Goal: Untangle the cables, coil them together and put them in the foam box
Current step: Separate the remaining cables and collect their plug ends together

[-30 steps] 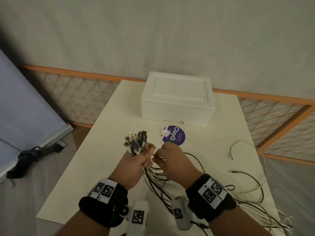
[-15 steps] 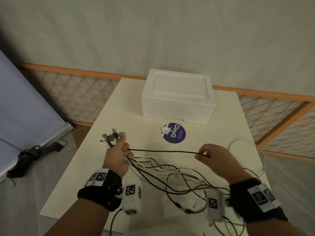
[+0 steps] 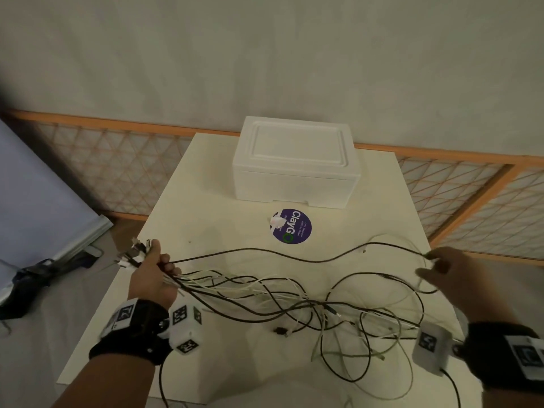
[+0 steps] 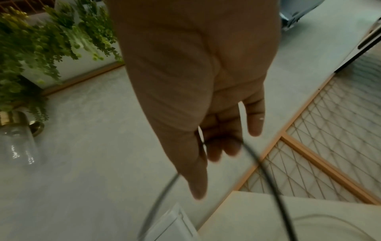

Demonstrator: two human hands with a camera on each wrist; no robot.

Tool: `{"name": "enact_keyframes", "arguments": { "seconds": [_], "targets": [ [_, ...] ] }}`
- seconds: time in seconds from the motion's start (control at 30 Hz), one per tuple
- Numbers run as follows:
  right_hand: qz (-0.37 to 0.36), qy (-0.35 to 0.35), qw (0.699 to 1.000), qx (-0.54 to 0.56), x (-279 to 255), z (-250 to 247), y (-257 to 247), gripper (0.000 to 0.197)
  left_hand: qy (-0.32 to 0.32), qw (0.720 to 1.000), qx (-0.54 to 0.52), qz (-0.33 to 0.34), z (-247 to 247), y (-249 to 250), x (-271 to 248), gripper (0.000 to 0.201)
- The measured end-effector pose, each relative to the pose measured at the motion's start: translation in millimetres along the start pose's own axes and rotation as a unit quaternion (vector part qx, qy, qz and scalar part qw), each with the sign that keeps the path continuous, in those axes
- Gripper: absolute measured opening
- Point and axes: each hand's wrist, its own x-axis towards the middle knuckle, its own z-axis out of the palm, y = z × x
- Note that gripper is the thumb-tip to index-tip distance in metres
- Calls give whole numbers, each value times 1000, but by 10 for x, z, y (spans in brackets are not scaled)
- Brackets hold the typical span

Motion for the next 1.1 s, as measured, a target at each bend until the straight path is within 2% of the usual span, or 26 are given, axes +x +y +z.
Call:
{"name": "enact_keyframes", "arguments": {
  "seconds": [0.1, 0.27, 0.33, 0.43, 0.5, 0.53, 0.6, 0.67, 0.73, 0.83, 0.93, 1.0, 1.1],
  "targets": [
    [-10, -56, 998, 2, -39, 169, -100, 16, -18, 999, 29, 12, 38, -11, -51, 37],
    [-66, -56, 996, 16, -76, 445, -313, 12, -43, 991, 97, 79, 155, -21, -239, 19],
    [-54, -68, 996, 11, -51, 583, -398, 14, -67, 989, 93, 94, 210, -24, -289, 17],
    [10, -52, 998, 31, 9, 773, -528, 54, -77, 988, 82, 102, 247, -17, -310, 13],
    [33, -30, 999, 12, 61, 854, -602, 80, -59, 988, 98, 107, 237, -10, -291, 12],
    [36, -22, 999, 4, 87, 887, -633, 88, -48, 986, 111, 112, 230, -4, -292, 14],
    [43, -14, 999, -3, 159, 950, -674, 93, -40, 980, 141, 136, 206, 2, -294, 17],
    [60, -22, 998, -8, 250, 1031, -701, 93, -46, 971, 174, 155, 171, 11, -305, 7],
    [86, -45, 995, 4, 330, 1123, -753, 91, -64, 967, 188, 163, 145, 13, -306, 15],
    [129, -97, 986, 41, 435, 1279, -832, 92, -99, 982, 116, 111, 158, 33, -300, 2],
    [157, -140, 972, 104, 506, 1434, -895, 98, -104, 988, 88, 76, 150, 39, -262, 27],
    [171, -144, 966, 127, 533, 1512, -928, 99, -114, 986, 95, 73, 106, 41, -220, 44],
    [191, -128, 962, 149, 565, 1554, -969, 99, -128, 983, 109, 70, 19, 28, -172, 43]
  ]
}}
